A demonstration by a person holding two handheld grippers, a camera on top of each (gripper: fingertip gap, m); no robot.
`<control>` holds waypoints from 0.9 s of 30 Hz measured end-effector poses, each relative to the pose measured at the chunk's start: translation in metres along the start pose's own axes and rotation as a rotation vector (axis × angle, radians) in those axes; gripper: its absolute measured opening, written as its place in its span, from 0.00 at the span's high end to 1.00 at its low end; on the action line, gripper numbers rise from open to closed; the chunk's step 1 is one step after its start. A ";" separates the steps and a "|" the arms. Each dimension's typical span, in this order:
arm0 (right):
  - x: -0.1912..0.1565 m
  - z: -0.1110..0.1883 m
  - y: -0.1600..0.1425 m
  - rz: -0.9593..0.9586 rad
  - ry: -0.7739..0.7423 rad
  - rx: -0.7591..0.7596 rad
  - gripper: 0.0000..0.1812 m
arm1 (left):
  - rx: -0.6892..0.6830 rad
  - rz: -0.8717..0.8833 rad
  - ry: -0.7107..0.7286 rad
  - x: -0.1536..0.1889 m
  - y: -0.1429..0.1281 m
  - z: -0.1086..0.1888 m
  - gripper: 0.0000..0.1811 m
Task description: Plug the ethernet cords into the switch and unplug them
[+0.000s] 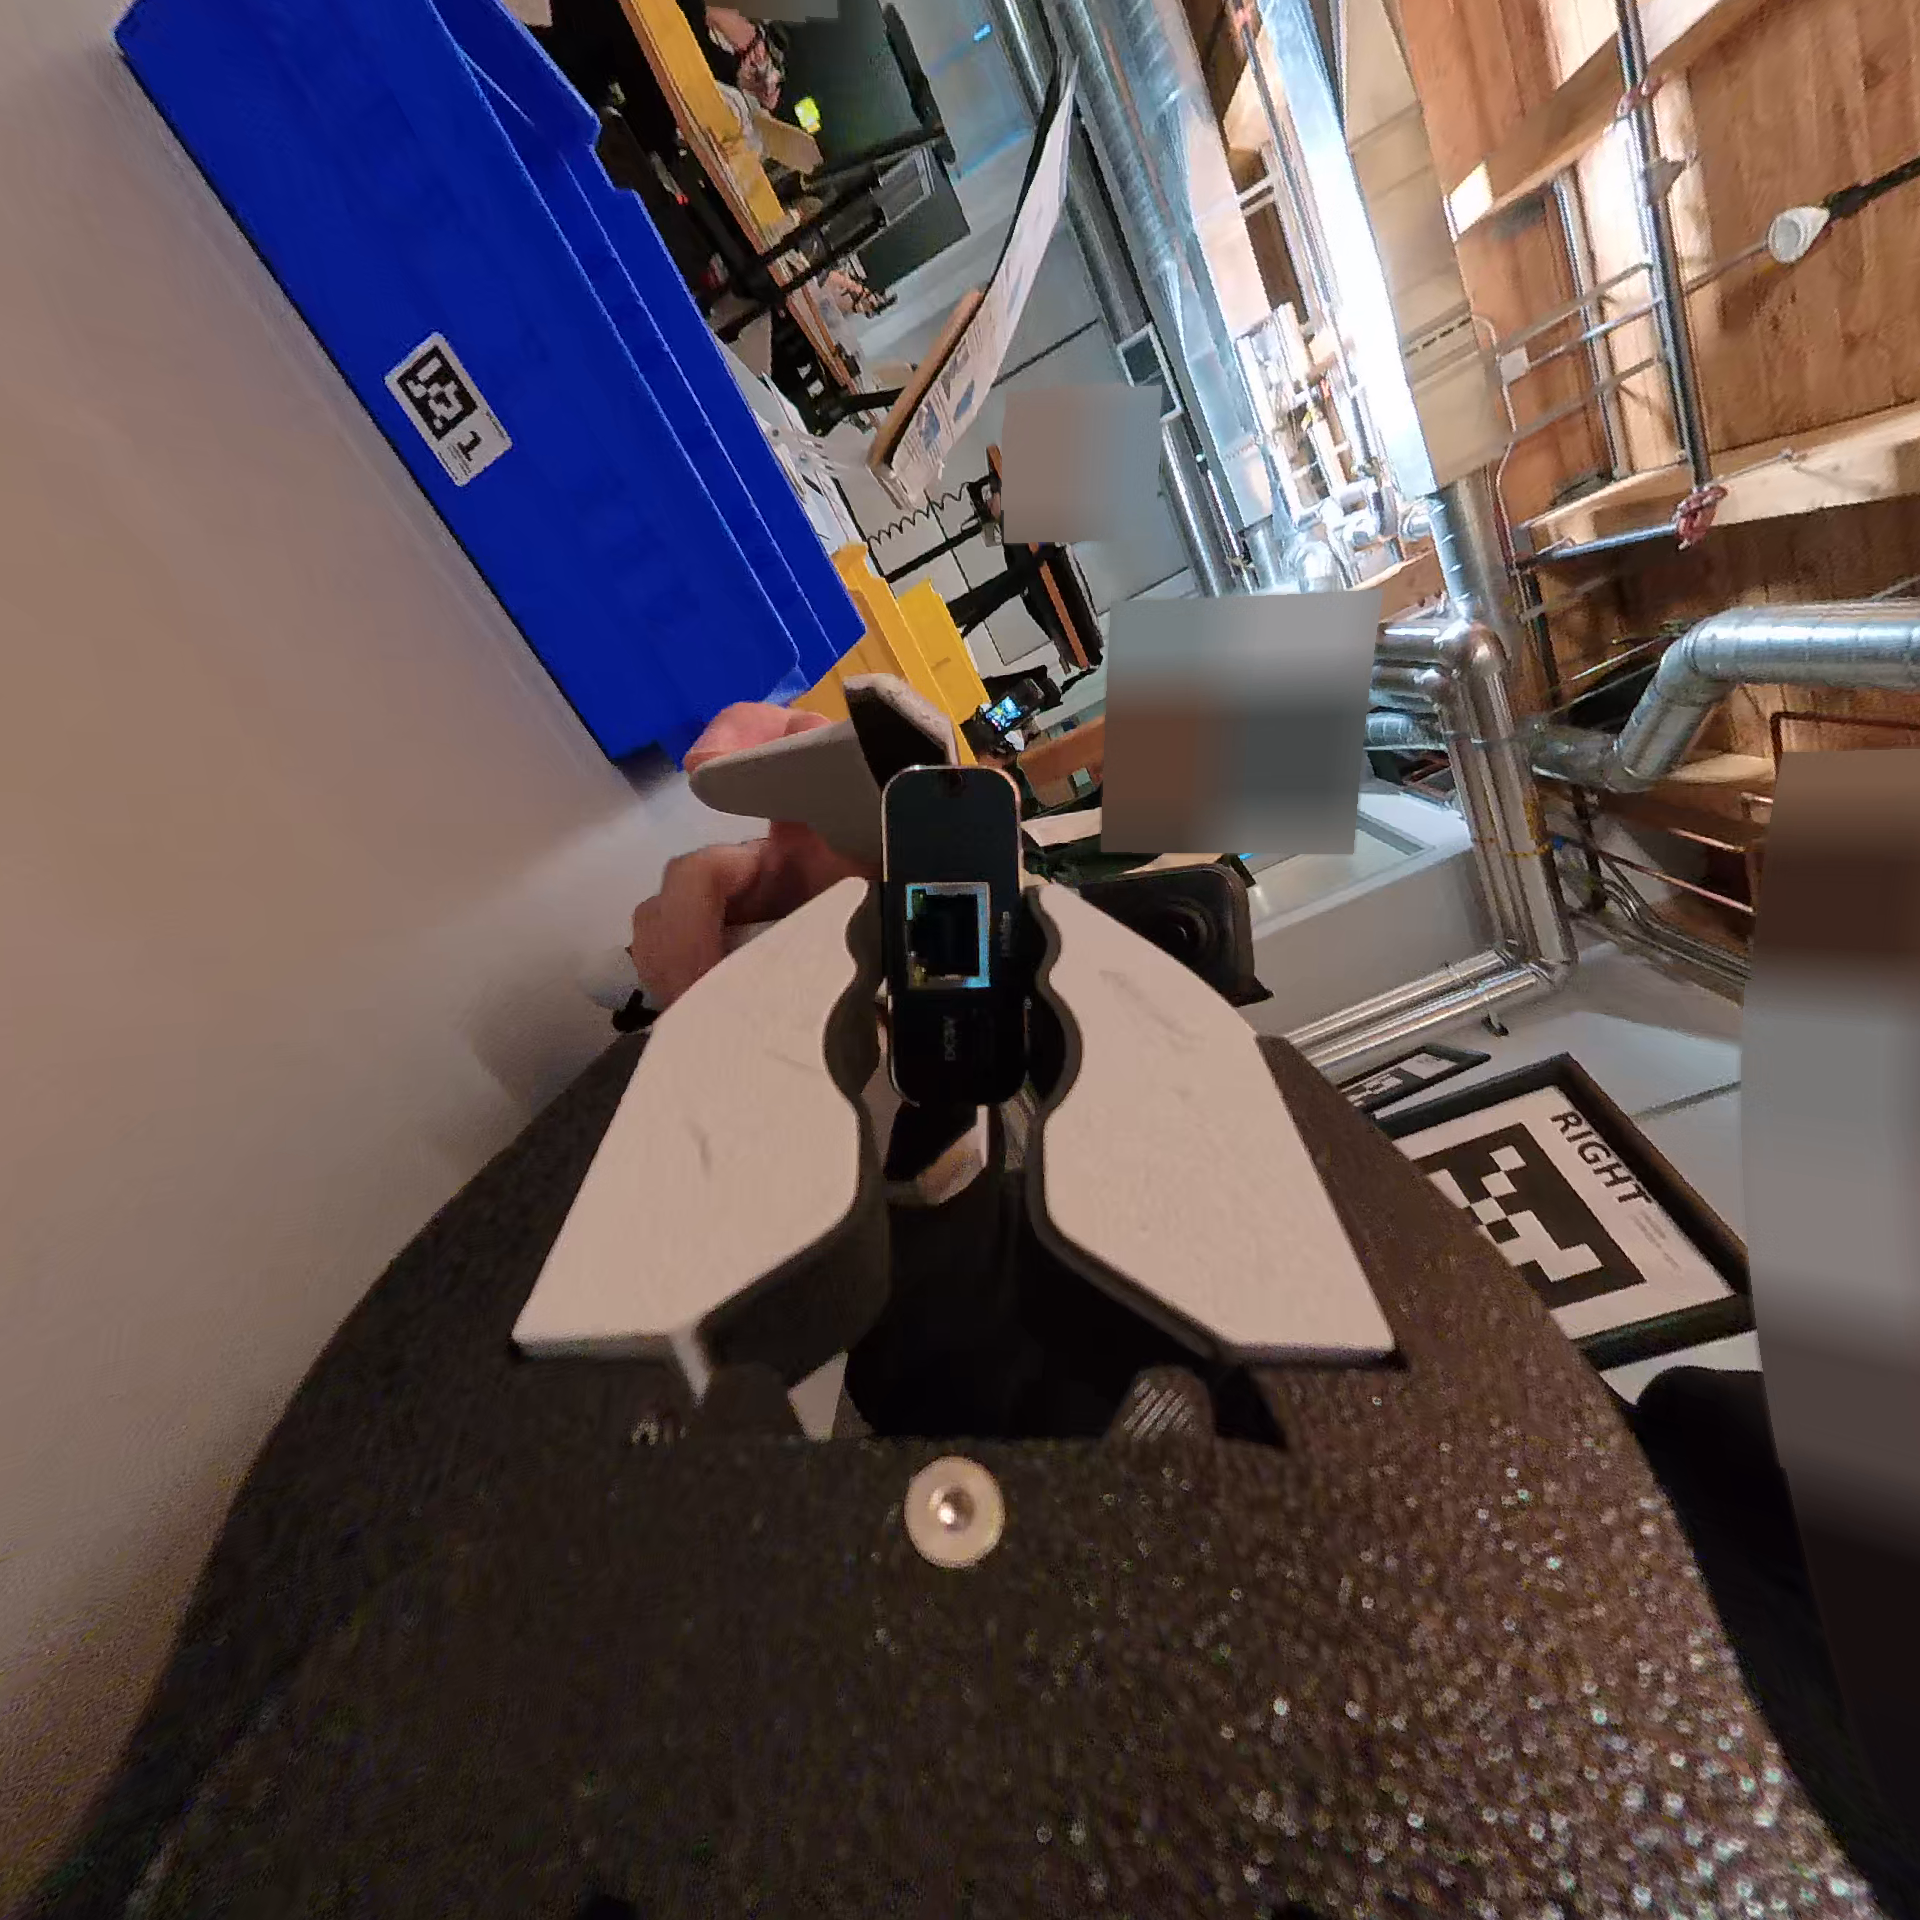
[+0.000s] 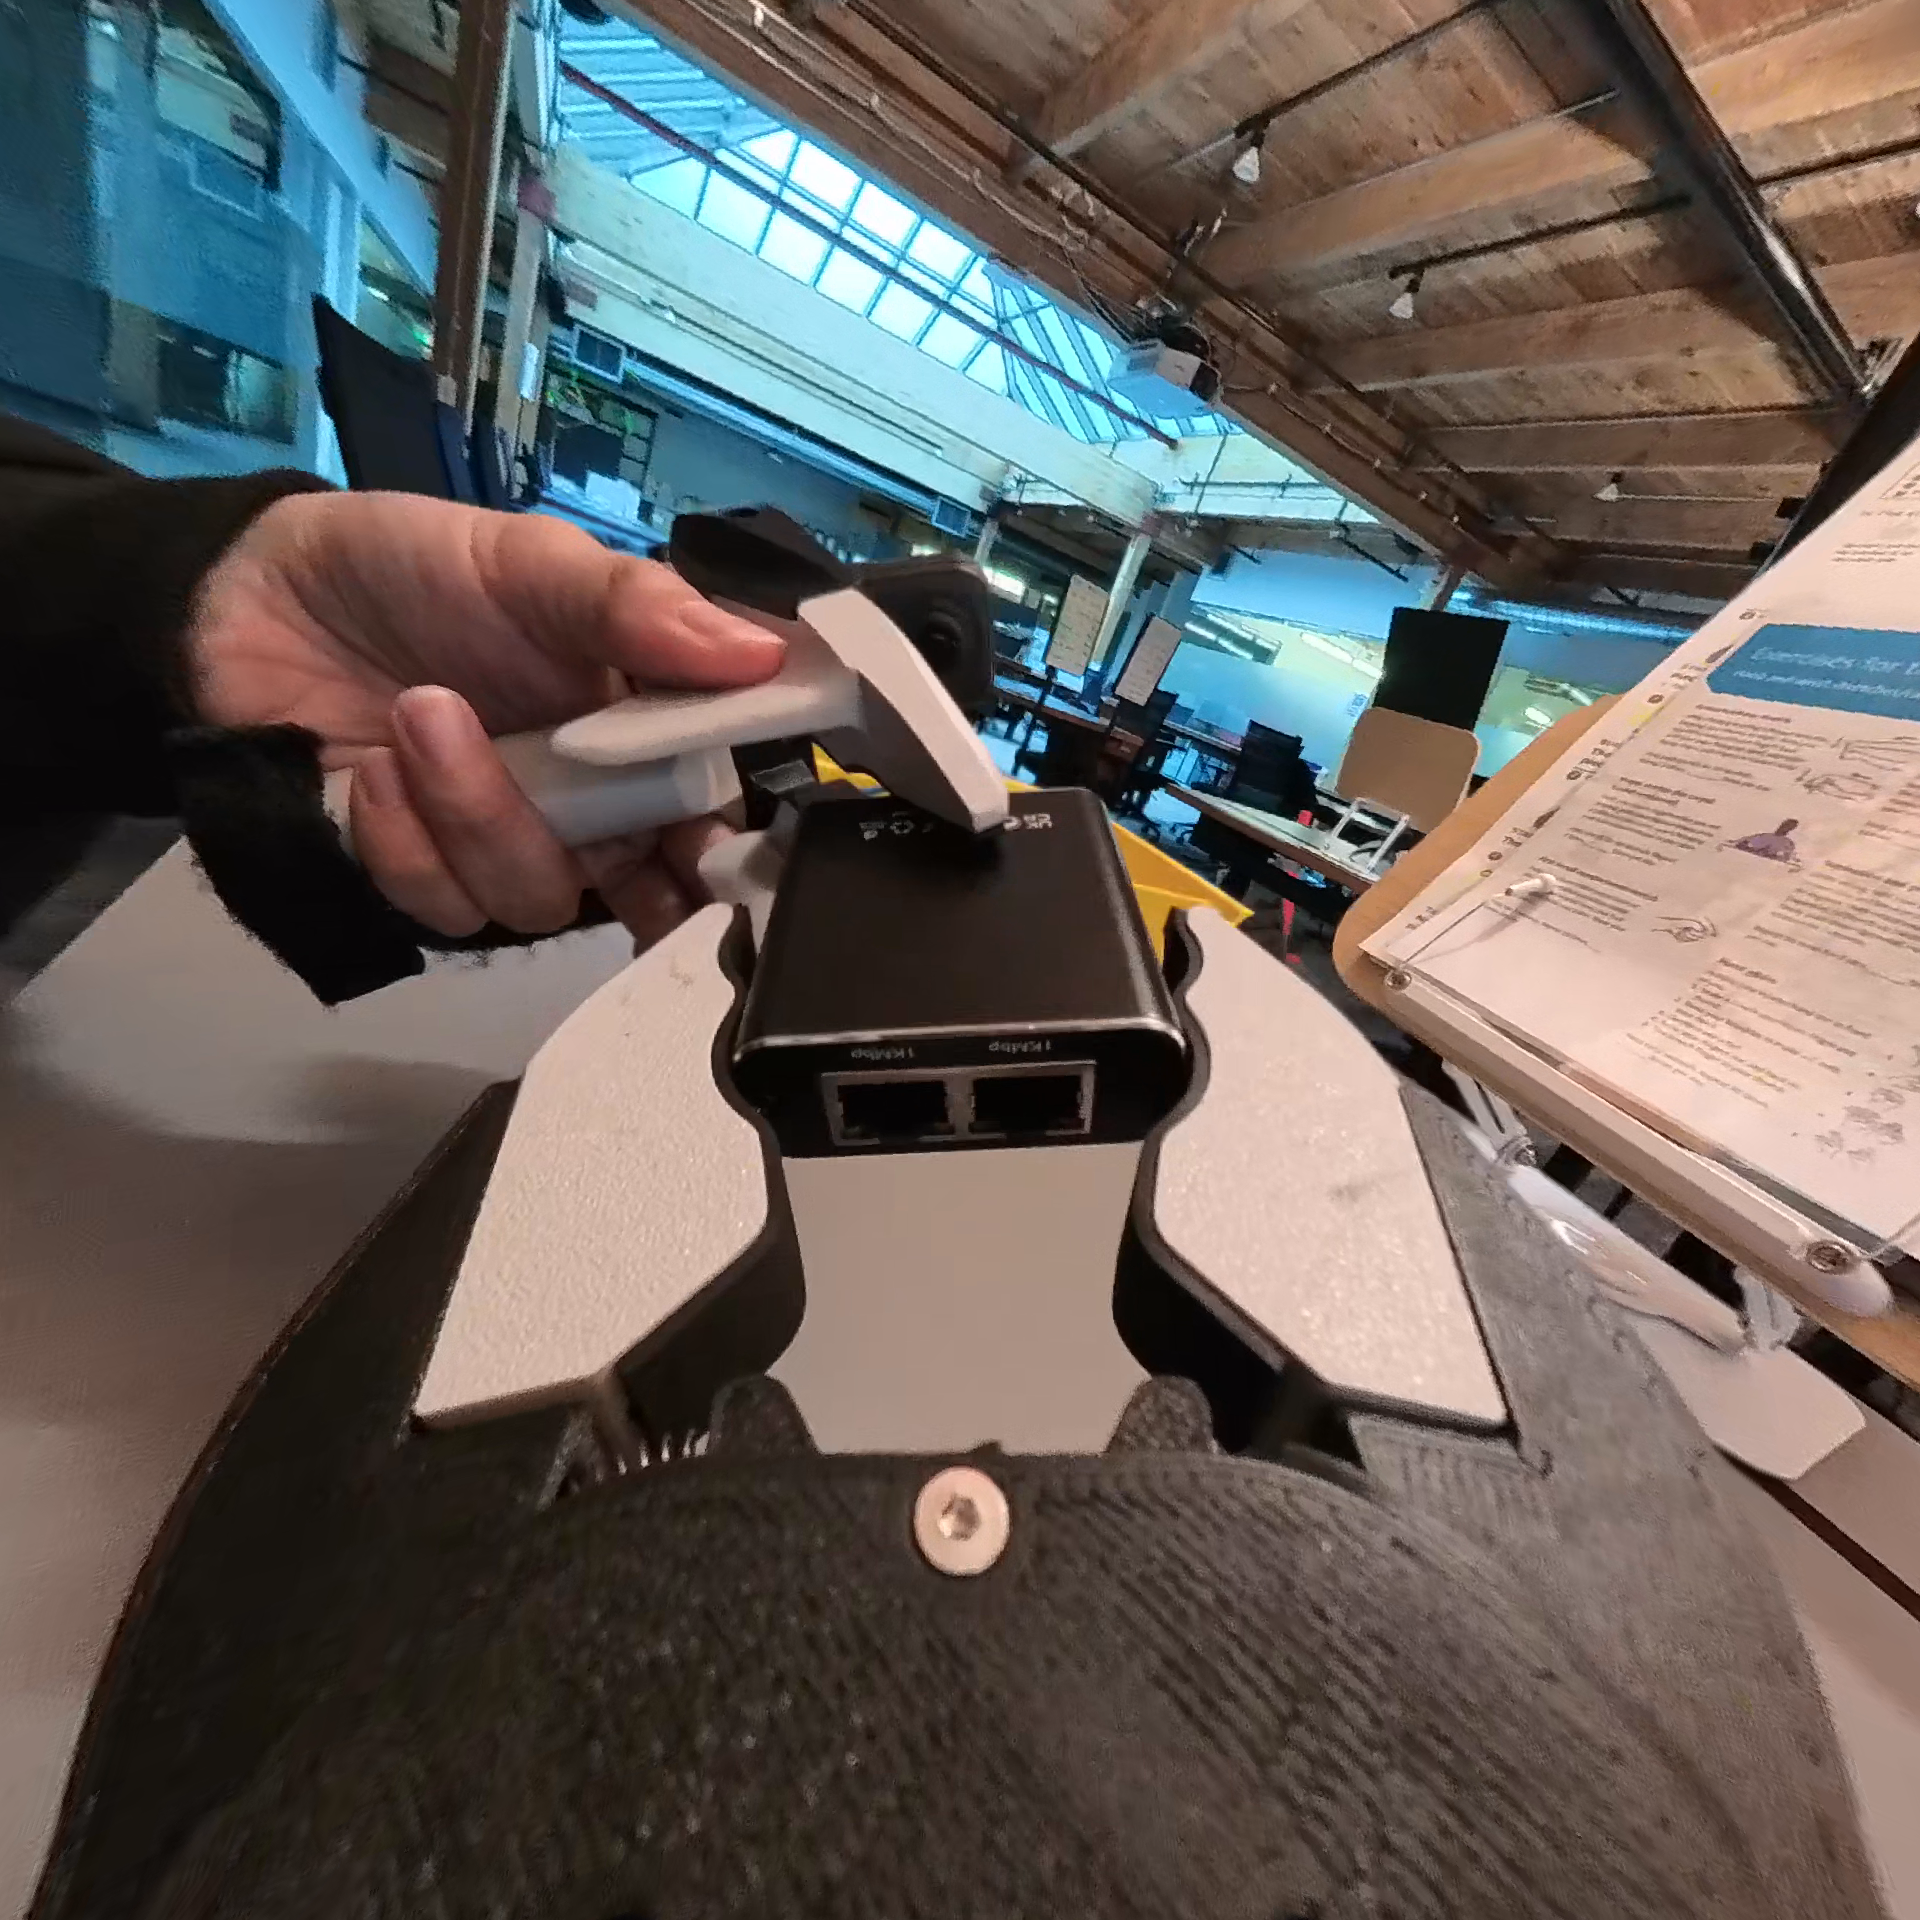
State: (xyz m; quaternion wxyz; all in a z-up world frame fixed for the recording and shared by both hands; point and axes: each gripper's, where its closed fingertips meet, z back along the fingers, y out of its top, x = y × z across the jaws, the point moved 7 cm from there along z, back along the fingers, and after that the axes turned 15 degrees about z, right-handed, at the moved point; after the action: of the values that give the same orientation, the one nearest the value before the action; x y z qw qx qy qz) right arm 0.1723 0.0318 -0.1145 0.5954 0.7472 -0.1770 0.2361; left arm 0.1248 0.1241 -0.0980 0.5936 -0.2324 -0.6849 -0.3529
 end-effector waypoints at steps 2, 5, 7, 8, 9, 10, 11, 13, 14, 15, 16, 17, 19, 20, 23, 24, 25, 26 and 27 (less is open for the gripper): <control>0.001 0.000 0.001 -0.020 0.013 -0.006 0.59 | 0.015 0.006 -0.008 0.000 0.000 0.000 0.87; 0.003 -0.001 0.003 -0.081 0.047 -0.030 0.59 | 0.014 -0.003 -0.019 0.002 0.000 0.000 0.86; 0.004 0.000 0.005 -0.156 0.070 -0.005 0.59 | 0.017 -0.041 -0.034 0.005 0.000 0.000 0.85; 0.005 0.001 0.005 -0.194 0.075 0.012 0.59 | 0.025 -0.083 -0.022 0.006 0.000 0.001 0.84; 0.007 0.002 0.004 -0.221 0.067 0.017 0.59 | 0.041 -0.139 0.006 0.007 0.002 0.002 0.82; 0.009 0.003 0.003 -0.245 0.068 0.020 0.59 | 0.061 -0.204 0.037 0.009 0.003 0.005 0.81; 0.012 0.005 0.002 -0.271 0.055 0.028 0.59 | 0.085 -0.274 0.072 0.011 0.005 0.009 0.80; 0.020 0.011 0.001 -0.325 0.028 0.047 0.59 | 0.130 -0.428 0.174 0.017 0.010 0.022 0.79; 0.023 0.013 -0.001 -0.338 0.006 0.044 0.59 | 0.141 -0.505 0.240 0.020 0.012 0.031 0.79; 0.027 0.016 -0.004 -0.339 -0.024 0.031 0.59 | 0.150 -0.572 0.319 0.023 0.015 0.042 0.78; 0.029 0.018 -0.007 -0.342 -0.039 0.016 0.59 | 0.165 -0.628 0.414 0.025 0.020 0.056 0.78; 0.031 0.020 -0.010 -0.347 -0.057 0.000 0.59 | 0.190 -0.677 0.516 0.027 0.028 0.072 0.78; 0.034 0.021 -0.015 -0.353 -0.091 -0.019 0.59 | 0.251 -0.744 0.732 0.029 0.047 0.109 0.78; 0.034 0.021 -0.016 -0.353 -0.089 -0.019 0.59 | 0.285 -0.752 0.839 0.029 0.058 0.129 0.78; 0.035 0.022 -0.017 -0.350 -0.093 -0.007 0.59 | 0.340 -0.675 1.050 0.020 0.091 0.181 0.78; 0.035 0.022 -0.017 -0.348 -0.098 -0.009 0.59 | 0.330 -0.627 1.069 0.014 0.100 0.192 0.78; 0.035 0.023 -0.019 -0.348 -0.095 -0.013 0.59 | 0.319 -0.577 1.071 0.006 0.108 0.200 0.78; 0.035 0.024 -0.019 -0.346 -0.092 -0.015 0.59 | 0.306 -0.529 1.071 -0.001 0.116 0.206 0.78; 0.035 0.026 -0.019 -0.341 -0.097 -0.014 0.59 | 0.295 -0.485 1.077 -0.010 0.122 0.211 0.78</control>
State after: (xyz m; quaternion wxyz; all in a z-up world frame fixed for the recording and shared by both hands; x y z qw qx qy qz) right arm 0.2153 0.0115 -0.1152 0.6228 0.7728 -0.0781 0.0939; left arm 0.0798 0.3641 -0.0918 0.7851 0.2263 -0.3634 -0.4475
